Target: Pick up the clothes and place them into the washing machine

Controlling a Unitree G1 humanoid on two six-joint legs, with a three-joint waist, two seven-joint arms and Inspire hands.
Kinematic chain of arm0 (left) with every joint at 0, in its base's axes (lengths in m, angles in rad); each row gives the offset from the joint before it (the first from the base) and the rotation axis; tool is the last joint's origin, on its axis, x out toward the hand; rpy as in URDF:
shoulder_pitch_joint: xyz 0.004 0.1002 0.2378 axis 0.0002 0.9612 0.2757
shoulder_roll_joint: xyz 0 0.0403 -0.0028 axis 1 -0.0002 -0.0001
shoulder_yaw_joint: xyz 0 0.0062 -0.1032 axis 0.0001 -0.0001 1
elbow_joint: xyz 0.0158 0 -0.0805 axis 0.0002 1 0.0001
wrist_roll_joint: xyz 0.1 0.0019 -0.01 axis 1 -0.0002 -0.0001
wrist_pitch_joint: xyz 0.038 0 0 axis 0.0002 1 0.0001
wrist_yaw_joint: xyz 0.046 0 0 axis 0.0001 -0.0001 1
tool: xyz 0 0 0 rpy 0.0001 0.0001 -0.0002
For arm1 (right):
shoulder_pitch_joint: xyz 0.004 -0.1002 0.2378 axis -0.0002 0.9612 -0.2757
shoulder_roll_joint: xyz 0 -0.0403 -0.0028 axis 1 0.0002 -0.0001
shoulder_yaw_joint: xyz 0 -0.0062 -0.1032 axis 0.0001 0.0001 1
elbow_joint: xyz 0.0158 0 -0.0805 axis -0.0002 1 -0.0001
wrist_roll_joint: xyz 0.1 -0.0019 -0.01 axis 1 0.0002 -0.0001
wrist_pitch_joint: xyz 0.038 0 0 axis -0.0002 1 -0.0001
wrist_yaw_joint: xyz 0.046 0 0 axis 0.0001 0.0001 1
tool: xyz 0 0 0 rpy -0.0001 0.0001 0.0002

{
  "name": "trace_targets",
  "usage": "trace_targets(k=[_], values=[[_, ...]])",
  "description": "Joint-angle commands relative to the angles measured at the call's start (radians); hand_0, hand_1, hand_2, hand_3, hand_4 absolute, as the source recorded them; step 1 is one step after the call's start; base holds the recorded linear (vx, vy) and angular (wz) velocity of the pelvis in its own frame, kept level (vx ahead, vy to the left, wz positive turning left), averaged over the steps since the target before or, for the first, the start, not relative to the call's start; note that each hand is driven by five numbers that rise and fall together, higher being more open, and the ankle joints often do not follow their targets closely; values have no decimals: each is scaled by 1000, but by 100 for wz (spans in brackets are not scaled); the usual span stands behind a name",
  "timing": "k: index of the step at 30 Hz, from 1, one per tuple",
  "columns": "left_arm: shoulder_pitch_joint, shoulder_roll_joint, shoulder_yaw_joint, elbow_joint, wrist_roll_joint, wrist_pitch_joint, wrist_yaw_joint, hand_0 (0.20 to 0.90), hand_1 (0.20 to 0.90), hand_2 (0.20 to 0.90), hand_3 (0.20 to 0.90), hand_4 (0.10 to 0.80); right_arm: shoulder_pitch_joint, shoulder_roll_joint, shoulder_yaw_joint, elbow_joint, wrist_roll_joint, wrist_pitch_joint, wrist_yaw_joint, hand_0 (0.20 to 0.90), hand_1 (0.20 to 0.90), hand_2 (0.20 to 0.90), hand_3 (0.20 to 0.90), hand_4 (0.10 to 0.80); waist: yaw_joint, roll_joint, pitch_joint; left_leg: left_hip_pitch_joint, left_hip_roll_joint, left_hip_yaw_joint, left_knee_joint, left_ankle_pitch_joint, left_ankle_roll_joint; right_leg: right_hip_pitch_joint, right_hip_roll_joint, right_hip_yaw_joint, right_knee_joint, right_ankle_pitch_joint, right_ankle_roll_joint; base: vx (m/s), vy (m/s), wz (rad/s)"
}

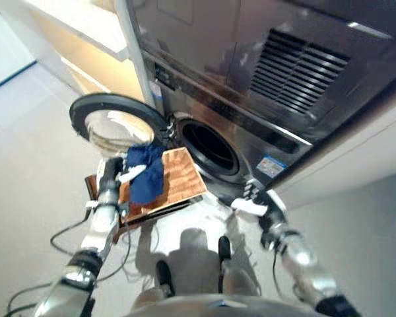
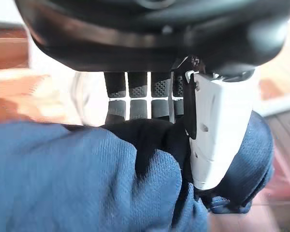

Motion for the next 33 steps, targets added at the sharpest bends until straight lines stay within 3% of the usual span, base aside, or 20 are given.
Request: trace_targets(k=[1,8,17,33], values=[[-59,27,30,-39,-36,-109,-13,200,200,200,200,300,-133,8,-70,-35,9,-121,3,900,900,900,900,800,30,-2,-150,-57,28,-26,14,26,-74,9,-51,-8,30,-68,66,92,-49,22],[27,-23,58,-58,0,-95,-1,200,200,200,200,300,-43,118,-83,-23,82,-99,-15,900,900,900,900,800,47,-8,-206,9,33,-43,3,21,-74,96,-43,-43,28,-100,69,63,-28,14],[56,-39,67,-98,-51,-102,-52,200,200,200,200,300,-50,92,-69,-33,0,-89,-11,900,900,900,900,800,60,-7,-224,31,35,-59,1,21,-73,129,-40,-57,31,-111,70,7,-28,5],[61,-57,64,-217,-210,-85,-199,200,200,200,200,300,-181,64,-33,8,20,-68,32,900,900,900,900,800,77,13,-243,44,35,-84,3,20,-72,155,-41,-72,35,-126,65,8,-22,4]])
